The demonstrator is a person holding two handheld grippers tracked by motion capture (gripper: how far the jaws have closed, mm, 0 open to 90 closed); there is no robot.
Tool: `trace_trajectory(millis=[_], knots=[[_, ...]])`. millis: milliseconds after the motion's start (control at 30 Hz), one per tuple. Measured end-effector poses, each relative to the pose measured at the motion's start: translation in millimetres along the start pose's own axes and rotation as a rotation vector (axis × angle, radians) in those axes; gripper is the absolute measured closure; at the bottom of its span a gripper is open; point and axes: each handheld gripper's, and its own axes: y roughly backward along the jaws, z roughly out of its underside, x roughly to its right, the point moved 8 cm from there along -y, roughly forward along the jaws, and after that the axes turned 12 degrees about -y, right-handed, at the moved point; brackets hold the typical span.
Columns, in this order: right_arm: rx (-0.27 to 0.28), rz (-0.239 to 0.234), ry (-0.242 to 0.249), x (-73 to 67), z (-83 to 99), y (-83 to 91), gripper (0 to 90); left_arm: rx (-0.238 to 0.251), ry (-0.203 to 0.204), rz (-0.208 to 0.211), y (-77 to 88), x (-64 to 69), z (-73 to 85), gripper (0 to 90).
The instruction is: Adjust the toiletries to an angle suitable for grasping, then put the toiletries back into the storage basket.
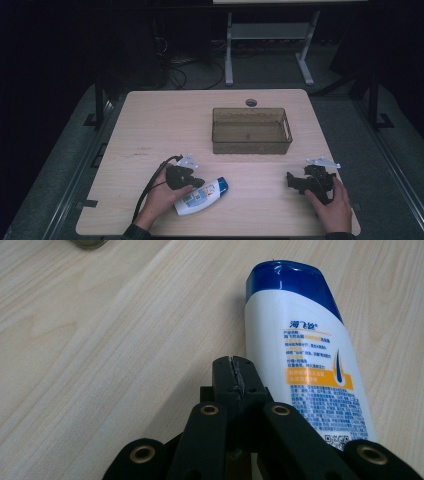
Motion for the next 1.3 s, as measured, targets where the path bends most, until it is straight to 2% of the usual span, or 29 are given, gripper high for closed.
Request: trace_trajectory(millis=[200,267,333,367,467,533,600,667,733,1033,1133,1300], knots=[[0.0,0.0,-0.001,-0.1,-0.8,-0.8,0.0,0.021,0.025,-0.016,10.0,-5.8,2.2,88.1],[0.001,0.0,0.0,-0.1,-1.0,-1.0,0.0,0.03,0.03,-0.025,14.2,-8.6,2.4,83.4],[0.001,0.0,-0.001,-0.2,-1.0,-1.0,0.0,0.026,0.036,-0.029,19.0,-11.5,3.2,73.4],[0.0,0.0,-0.001,-0.2,-1.0,-1.0,0.0,0.025,0.037,-0.038,21.5,-13.2,3.4,73.4],[0.001,0.0,-0.001,-0.2,-1.0,-0.9,0.0,0.037,0.055,-0.058,26.7,-17.1,2.1,59.8],[0.001,0.0,-0.001,-0.2,-1.0,-1.0,0.0,0.028,0.041,-0.065,30.2,-18.2,1.6,57.3],[0.001,0.0,-0.001,-0.2,-1.0,-0.9,0.0,0.027,0.038,-0.072,33.4,-18.0,-0.8,47.8],[0.001,0.0,-0.001,-0.2,-1.0,-1.0,0.0,0.033,0.029,-0.078,35.8,-16.1,-5.0,46.0],[0.001,0.0,-0.001,-0.2,-1.0,-1.0,0.0,0.032,0.021,-0.078,36.6,-13.8,-9.8,40.0],[0.001,0.0,0.0,-0.2,-1.0,-1.0,0.0,0.038,-0.035,-0.05,33.6,1.5,-33.2,34.2],[0.001,0.0,-0.001,-0.2,-1.0,-0.9,0.0,0.022,-0.05,-0.045,31.5,4.9,-38.4,31.0],[0.001,0.0,-0.001,-0.2,-1.0,-1.0,0.0,0.01,-0.056,-0.043,24.2,9.1,-44.6,24.0]])
